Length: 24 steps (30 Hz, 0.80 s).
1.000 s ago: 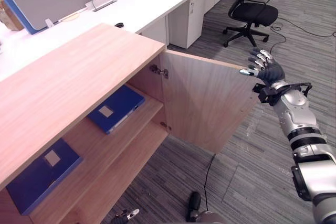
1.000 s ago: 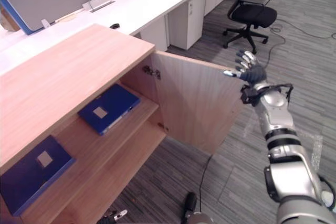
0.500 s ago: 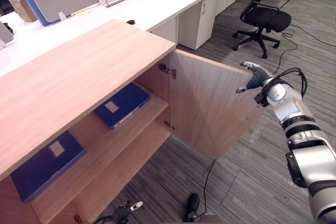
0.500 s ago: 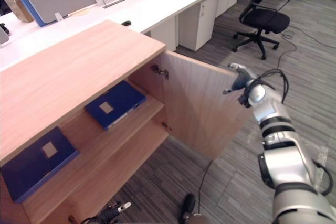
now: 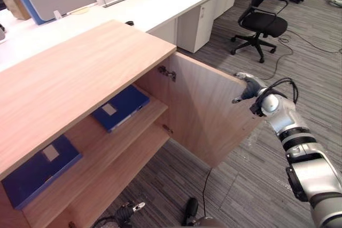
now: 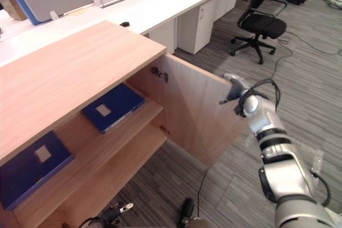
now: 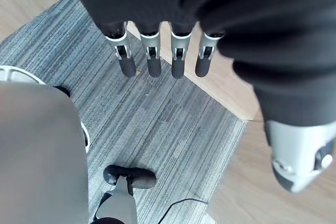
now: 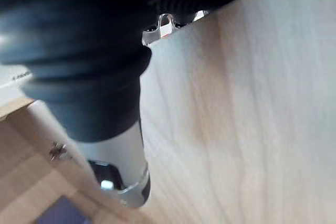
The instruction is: Walk over to the cabinet, pick up the folder, carry it to the office cabinet, place the folder inside the office cabinet, then close the office cabinet door
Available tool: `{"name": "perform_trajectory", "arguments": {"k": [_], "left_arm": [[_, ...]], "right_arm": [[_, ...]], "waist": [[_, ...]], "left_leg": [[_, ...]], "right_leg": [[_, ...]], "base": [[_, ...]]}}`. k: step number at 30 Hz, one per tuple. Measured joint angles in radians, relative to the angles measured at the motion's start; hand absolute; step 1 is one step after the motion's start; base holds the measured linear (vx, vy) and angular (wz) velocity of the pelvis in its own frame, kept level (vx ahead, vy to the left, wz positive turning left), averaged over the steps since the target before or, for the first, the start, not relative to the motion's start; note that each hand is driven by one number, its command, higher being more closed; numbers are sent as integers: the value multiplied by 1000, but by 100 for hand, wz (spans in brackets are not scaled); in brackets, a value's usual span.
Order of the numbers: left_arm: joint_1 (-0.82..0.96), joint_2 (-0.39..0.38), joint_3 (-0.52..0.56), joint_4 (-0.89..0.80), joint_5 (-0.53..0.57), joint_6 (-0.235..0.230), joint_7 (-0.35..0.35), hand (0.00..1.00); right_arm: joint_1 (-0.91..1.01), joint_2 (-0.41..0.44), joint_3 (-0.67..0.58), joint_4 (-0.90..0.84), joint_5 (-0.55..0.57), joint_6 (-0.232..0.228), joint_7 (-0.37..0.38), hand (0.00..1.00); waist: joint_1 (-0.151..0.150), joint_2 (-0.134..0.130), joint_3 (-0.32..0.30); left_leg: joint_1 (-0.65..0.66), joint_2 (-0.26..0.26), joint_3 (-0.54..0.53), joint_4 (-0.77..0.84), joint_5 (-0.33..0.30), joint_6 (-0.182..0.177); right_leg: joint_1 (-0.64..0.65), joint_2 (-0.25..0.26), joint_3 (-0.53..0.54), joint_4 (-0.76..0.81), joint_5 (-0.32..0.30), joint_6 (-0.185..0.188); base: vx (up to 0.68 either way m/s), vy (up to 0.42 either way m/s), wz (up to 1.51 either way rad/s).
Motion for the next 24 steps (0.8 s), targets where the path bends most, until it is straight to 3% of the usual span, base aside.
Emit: {"name": "perform_trajectory", "arguments": {"k": [1,2,3,4,5,6,8,9,10,11,12,13,14,17,19,21,24], "left_arm": [[0,-3,5,0,1,0,-1,0],[0,-6,10,-4,1,-1,-7,0],[7,-5,18,-13,2,-2,-13,0],[16,-4,29,-14,3,-2,-15,0],[25,1,41,-15,4,-2,-21,0],[32,7,41,-17,4,-3,-24,0],[44,10,40,-17,4,-7,-28,0],[45,16,33,-17,5,-10,-30,0],[36,15,27,-17,6,-13,-31,0],[16,10,21,-19,10,-23,-31,0],[6,7,21,-20,15,-30,-31,0],[-9,4,22,-21,28,-45,-31,0],[-10,4,27,-21,29,-49,-30,0],[12,14,64,-16,41,-46,-21,0],[16,15,76,-17,41,-48,-11,0],[18,30,96,6,45,-43,13,0],[23,29,113,19,65,-37,27,0]], "right_arm": [[17,-23,22,-46,58,10,17,0],[75,-115,82,-173,166,32,33,0],[142,-258,146,-350,279,47,66,0],[158,-341,192,-453,340,67,98,0],[182,-504,287,-609,448,86,163,0],[186,-598,381,-707,538,110,249,0],[187,-618,486,-756,676,122,352,0],[184,-587,545,-762,785,125,404,0],[182,-542,578,-760,824,138,430,0],[188,-500,701,-758,848,153,524,0],[198,-472,776,-750,872,164,562,0],[263,-372,925,-713,927,193,624,0],[281,-332,960,-701,948,198,636,0],[298,-268,873,-669,1034,203,604,0],[408,-200,734,-667,1089,195,564,0],[524,4,586,-607,1184,195,455,0],[589,150,593,-512,1241,195,380,0]], "waist": [[-1,1,0],[7,2,-7],[7,-2,-13],[7,0,-14],[8,4,-13],[9,3,-14],[7,-5,-19],[7,-7,-20],[12,-7,-20],[29,-8,-14],[42,-11,-10],[68,-15,4],[71,-16,15],[64,-24,23],[76,-37,23],[78,-62,36],[78,-68,33]], "left_leg": [[0,1,2,2,-2,2],[-15,3,3,10,-5,4],[-30,3,2,15,-8,8],[-36,3,2,16,-7,8],[-39,5,1,19,-7,9],[-42,10,-4,31,-6,11],[-47,16,-22,46,-6,11],[-51,17,-38,56,-5,11],[-52,16,-46,61,-5,11],[-55,16,-54,66,-5,11],[-57,17,-57,67,-5,12],[-70,19,-73,64,-5,12],[-71,18,-78,61,-5,11],[-82,6,-86,52,-6,12],[-83,5,-89,49,-7,13],[-87,2,-89,47,-15,19],[-88,-2,-92,48,-17,17]], "right_leg": [[-2,2,3,0,0,0],[-14,4,5,0,1,-1],[-28,4,4,5,5,-4],[-34,4,4,5,8,-10],[-37,6,5,6,12,-17],[-33,8,4,6,11,-19],[-28,10,2,7,8,-22],[-26,10,2,8,8,-23],[-24,8,1,8,8,-23],[-19,4,-8,7,8,-23],[-18,3,-13,7,7,-23],[-20,0,-26,6,7,-23],[-19,-2,-31,6,7,-23],[-28,-15,-43,6,12,-18],[-28,-17,-44,6,10,-14],[-32,-20,-44,5,16,-12],[-31,-27,-44,2,19,-10]], "base": [[0,24,-17],[14,14,-11],[29,11,-9],[67,14,-6],[79,18,-5],[77,18,-2],[45,14,1],[0,0,0],[-2,41,11],[-23,35,17],[-43,36,37],[-47,20,33],[-78,29,30],[-77,35,11],[-65,24,7],[-77,13,-3],[-53,33,3]]}}
